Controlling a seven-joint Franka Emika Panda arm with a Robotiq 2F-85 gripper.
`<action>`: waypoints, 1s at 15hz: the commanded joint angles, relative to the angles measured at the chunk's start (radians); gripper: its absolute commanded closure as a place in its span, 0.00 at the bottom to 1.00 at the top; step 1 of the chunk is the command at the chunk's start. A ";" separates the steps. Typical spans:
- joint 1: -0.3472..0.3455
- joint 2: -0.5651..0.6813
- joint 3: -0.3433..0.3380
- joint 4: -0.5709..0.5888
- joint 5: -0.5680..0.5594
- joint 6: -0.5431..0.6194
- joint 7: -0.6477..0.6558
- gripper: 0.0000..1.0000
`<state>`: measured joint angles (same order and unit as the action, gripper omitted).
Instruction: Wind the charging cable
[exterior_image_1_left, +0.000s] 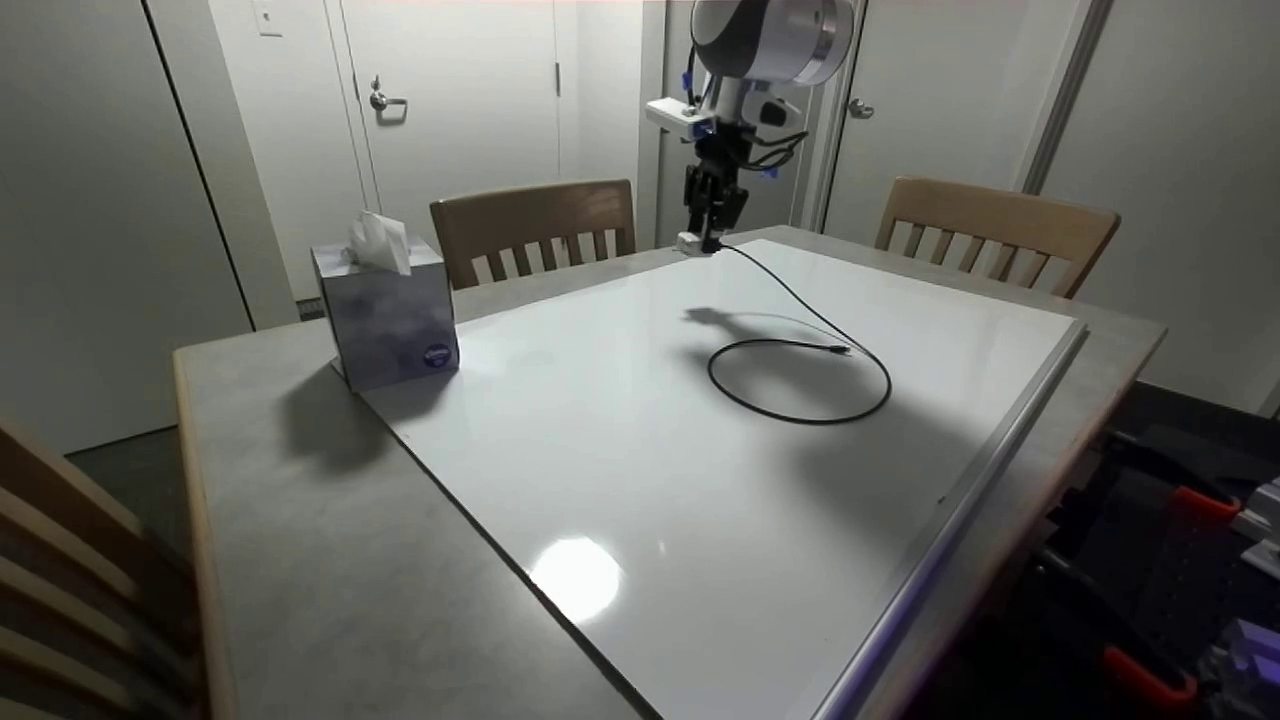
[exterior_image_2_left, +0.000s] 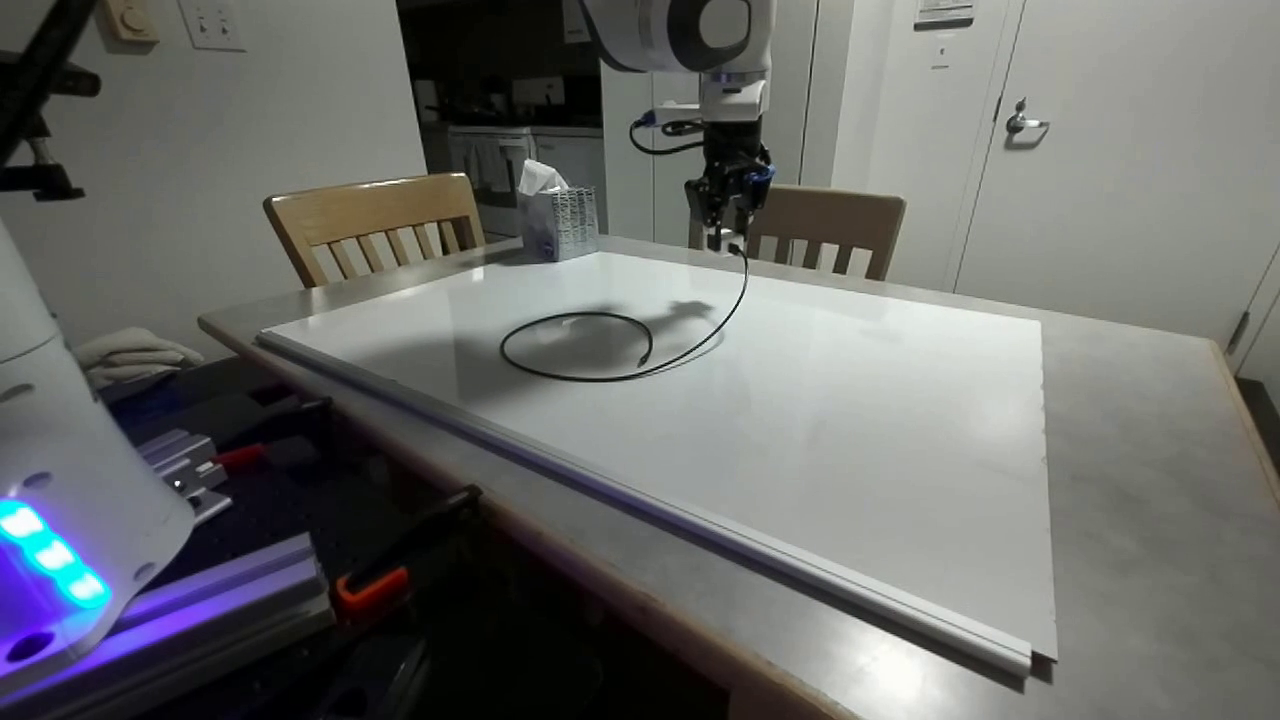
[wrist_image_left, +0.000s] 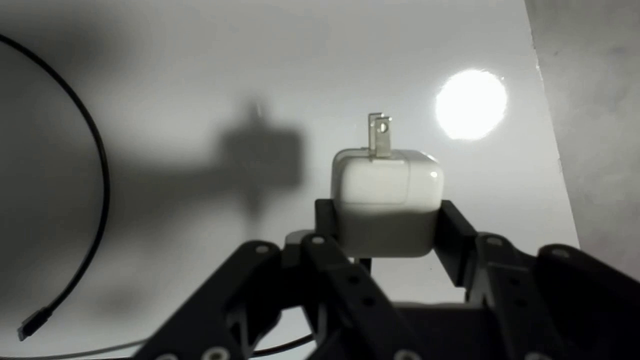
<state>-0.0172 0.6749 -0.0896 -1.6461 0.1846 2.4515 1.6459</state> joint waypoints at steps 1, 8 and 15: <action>0.001 0.021 0.036 0.047 0.009 -0.075 -0.095 0.74; 0.030 0.073 0.117 0.105 0.010 -0.172 -0.380 0.74; 0.104 0.107 0.092 0.095 -0.062 -0.230 -0.637 0.74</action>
<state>0.0619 0.7731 0.0228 -1.5702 0.1629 2.2712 1.1052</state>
